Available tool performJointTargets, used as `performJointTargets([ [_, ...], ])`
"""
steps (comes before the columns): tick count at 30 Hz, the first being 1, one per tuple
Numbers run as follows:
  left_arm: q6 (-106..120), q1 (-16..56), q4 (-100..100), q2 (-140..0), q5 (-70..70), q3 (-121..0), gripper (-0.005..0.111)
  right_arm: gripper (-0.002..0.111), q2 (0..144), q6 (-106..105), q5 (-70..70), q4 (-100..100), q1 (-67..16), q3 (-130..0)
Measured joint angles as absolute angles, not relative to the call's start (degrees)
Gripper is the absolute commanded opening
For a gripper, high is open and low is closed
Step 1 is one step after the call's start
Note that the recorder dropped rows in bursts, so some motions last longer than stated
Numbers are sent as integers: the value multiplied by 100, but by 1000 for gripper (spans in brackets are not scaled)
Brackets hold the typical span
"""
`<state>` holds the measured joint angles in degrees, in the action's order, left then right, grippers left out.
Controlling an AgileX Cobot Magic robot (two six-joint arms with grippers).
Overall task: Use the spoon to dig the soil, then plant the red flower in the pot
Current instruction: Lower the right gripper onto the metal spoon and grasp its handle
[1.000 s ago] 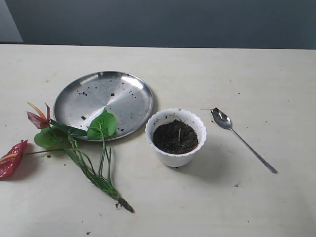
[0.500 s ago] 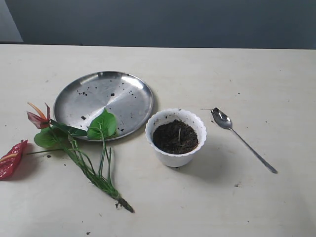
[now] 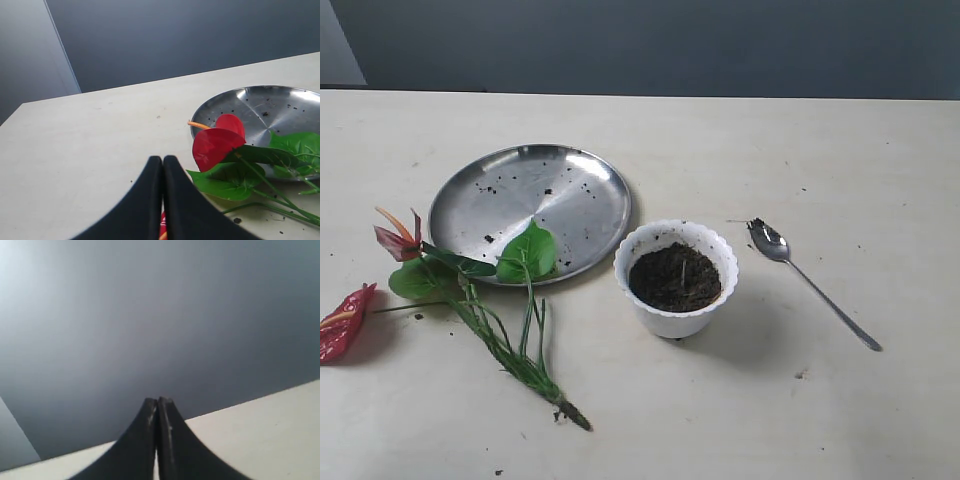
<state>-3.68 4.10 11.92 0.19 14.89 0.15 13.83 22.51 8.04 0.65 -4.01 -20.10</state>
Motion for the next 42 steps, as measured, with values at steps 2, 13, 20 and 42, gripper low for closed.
performJointTargets([
  [2,-368,410,1192,19,1489,15,2,-1,2533,1445,1260,275,-650,-3131],
  [13,-368,410,1192,19,1489,15,2,-1,7224,-1091,4843,-471,-1926,-7242],
  [20,-368,410,1192,19,1489,15,2,29,9056,-1138,5917,75,-1993,-7515],
  [42,-368,410,1192,19,1489,15,2,38,11164,-1053,5854,532,-2003,-7264],
])
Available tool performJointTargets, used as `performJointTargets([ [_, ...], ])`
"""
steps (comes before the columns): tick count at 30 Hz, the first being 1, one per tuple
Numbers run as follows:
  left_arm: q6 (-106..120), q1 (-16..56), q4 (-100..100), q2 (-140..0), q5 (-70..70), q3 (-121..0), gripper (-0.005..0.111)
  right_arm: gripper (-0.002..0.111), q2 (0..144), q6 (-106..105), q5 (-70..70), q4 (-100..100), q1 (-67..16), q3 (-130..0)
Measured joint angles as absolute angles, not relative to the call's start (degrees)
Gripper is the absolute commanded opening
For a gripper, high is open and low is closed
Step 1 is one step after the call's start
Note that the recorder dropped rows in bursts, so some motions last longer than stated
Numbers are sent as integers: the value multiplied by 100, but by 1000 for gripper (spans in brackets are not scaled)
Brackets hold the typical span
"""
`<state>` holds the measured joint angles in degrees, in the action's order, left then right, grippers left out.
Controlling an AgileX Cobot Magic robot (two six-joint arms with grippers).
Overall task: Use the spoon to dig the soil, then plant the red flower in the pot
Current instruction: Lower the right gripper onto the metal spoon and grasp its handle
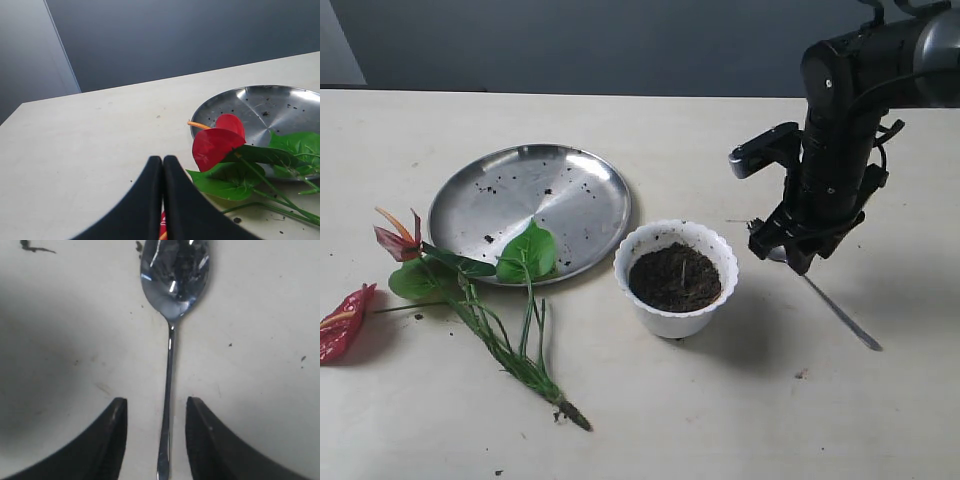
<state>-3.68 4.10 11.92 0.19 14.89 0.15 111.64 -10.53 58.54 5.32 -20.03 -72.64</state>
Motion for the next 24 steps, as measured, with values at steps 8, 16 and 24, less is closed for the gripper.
performJointTargets([
  [8,-368,410,1192,19,1489,15,2,32,11231,-1155,5235,545,-2003,-7023],
  [16,-368,410,1192,19,1489,15,2,32,11652,-1167,5132,569,-2003,-6991],
  [24,-368,410,1192,19,1489,15,2,32,11845,-1167,5232,752,-2014,-7056],
])
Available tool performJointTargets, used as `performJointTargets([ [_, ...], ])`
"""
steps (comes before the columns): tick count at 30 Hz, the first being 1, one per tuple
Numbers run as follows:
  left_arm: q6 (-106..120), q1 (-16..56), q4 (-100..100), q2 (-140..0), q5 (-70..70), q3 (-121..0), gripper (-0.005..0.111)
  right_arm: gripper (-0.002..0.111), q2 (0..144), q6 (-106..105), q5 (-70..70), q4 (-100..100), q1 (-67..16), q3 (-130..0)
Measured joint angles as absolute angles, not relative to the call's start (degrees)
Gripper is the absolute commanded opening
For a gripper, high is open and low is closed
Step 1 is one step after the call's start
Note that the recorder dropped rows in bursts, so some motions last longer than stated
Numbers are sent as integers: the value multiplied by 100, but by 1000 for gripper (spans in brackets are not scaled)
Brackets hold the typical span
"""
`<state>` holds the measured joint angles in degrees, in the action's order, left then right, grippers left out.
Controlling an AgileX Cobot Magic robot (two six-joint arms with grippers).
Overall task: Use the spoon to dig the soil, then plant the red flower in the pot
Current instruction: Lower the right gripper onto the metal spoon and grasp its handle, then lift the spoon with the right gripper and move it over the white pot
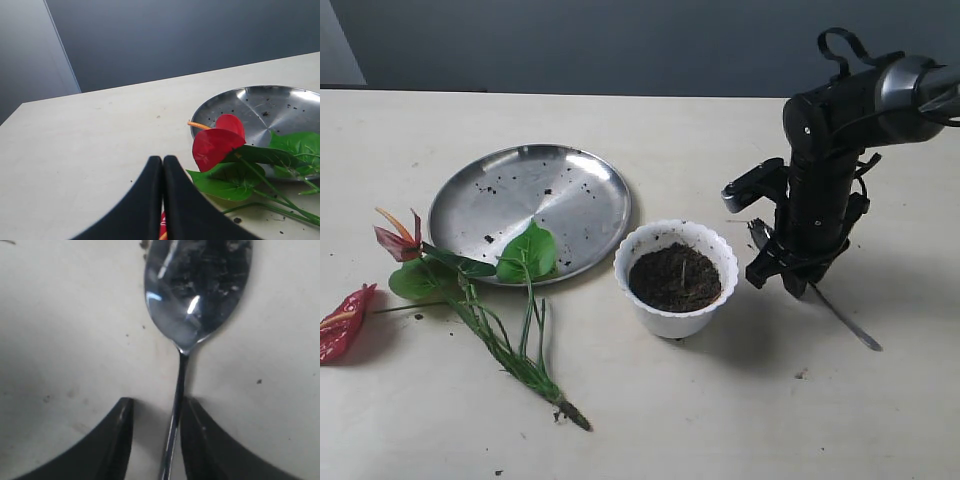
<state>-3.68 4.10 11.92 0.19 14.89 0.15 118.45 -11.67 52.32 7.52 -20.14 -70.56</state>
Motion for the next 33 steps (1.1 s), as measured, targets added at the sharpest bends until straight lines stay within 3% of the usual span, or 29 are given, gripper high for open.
performJointTargets([
  [3,-368,410,1192,19,1489,15,2,24,11886,-1167,5298,740,-2022,-7093],
  [6,-368,410,1192,19,1489,15,2,0,11897,-1167,5366,661,-2022,-7101],
  [21,-368,410,1192,19,1489,15,2,0,11725,-1174,5274,908,-2036,-7016],
  [33,-368,410,1192,19,1489,15,2,0,10192,-1009,5427,2339,-2372,-6999],
])
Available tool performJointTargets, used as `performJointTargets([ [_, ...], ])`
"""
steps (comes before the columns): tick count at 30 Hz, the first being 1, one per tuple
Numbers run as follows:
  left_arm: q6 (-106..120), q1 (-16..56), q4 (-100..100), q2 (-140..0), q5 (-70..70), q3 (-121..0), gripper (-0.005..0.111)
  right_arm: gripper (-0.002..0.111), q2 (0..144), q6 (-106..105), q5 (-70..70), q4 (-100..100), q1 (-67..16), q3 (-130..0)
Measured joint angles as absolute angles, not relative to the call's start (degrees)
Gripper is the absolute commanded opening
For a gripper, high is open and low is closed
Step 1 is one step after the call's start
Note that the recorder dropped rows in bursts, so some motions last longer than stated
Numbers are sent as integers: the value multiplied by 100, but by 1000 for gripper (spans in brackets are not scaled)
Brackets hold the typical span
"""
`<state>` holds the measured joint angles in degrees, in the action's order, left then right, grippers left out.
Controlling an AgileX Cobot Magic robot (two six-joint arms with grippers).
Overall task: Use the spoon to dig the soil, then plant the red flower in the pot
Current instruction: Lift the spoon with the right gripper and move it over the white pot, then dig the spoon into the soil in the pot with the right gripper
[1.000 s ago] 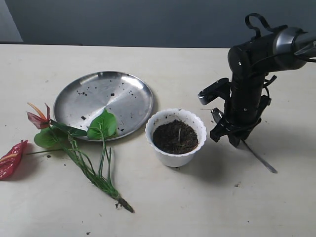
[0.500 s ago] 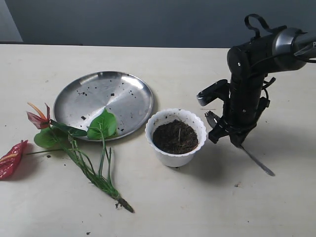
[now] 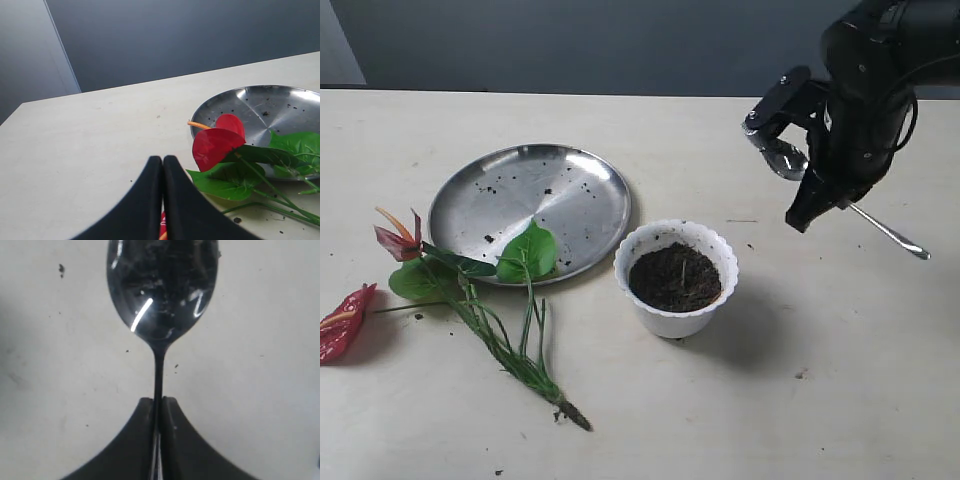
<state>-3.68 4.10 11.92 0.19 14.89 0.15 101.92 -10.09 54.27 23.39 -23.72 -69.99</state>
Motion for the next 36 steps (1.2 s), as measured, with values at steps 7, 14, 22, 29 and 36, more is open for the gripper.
performJointTargets([
  [7,-368,410,1192,19,1489,15,2,0,9793,-1174,6100,3841,-3751,-6999],
  [14,-368,410,1192,19,1489,15,2,0,9784,-1162,6808,5336,-5183,-6999],
  [22,-368,410,1192,19,1489,15,2,0,9784,-1263,6912,7049,-5849,-6999],
  [29,-368,410,1192,19,1489,15,2,0,9784,-2348,6926,6117,-5859,-6902],
  [36,-368,410,1192,19,1489,15,2,0,9784,-2661,6926,6231,-5931,-6007],
])
